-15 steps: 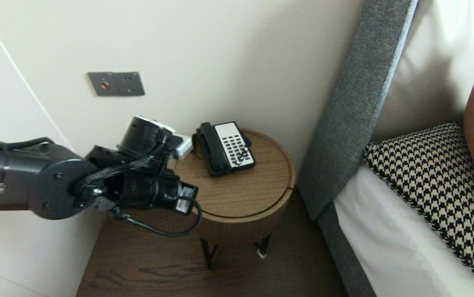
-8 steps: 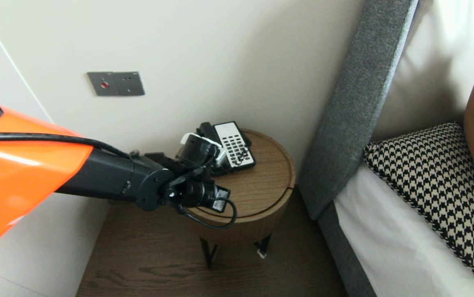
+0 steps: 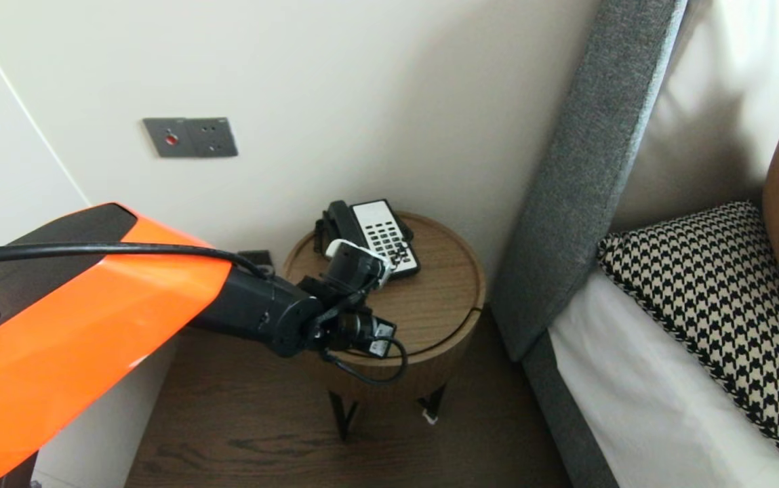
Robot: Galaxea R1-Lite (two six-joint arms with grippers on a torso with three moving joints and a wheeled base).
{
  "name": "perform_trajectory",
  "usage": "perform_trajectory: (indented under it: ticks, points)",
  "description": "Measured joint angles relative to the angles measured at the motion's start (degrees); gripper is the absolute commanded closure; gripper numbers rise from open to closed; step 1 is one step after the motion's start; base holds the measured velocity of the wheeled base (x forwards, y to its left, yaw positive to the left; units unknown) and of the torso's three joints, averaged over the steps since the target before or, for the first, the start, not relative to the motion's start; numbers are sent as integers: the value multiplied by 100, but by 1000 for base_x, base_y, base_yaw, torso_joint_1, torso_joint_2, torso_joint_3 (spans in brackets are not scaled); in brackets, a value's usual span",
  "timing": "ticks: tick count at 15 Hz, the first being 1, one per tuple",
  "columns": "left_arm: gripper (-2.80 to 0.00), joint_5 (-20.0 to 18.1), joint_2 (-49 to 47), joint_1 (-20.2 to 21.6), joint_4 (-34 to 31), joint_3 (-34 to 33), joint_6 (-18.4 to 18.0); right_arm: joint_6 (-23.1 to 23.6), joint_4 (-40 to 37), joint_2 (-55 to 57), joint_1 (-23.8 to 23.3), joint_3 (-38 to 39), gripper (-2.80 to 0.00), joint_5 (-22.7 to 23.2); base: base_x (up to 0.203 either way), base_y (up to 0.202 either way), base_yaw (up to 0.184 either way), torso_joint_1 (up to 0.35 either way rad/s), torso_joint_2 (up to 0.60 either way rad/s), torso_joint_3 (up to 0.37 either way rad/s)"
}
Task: Open the nightstand drawer
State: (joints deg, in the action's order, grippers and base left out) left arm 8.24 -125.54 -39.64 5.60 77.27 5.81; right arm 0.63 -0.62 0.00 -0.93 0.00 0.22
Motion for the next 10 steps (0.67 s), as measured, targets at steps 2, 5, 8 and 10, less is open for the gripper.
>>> perform_trajectory:
  ticks: [2, 5, 8, 10]
  points:
    - [0, 16, -81, -46, -1, 39, 19, 2, 0, 2, 0, 0, 0, 2, 0, 0, 0, 0, 0, 0]
    - [0, 10, -92, -127, -5, -19, 36, 0, 2, 2, 0, 0, 0, 2, 0, 0, 0, 0, 0, 0]
    - [0, 9, -24, -217, -18, -140, 22, 0, 0, 2, 0, 0, 0, 2, 0, 0, 0, 0, 0, 0]
    - [0, -4, 45, -272, -20, -277, 12, 2, 1, 2, 2, 0, 0, 2, 0, 0, 0, 0, 0, 0]
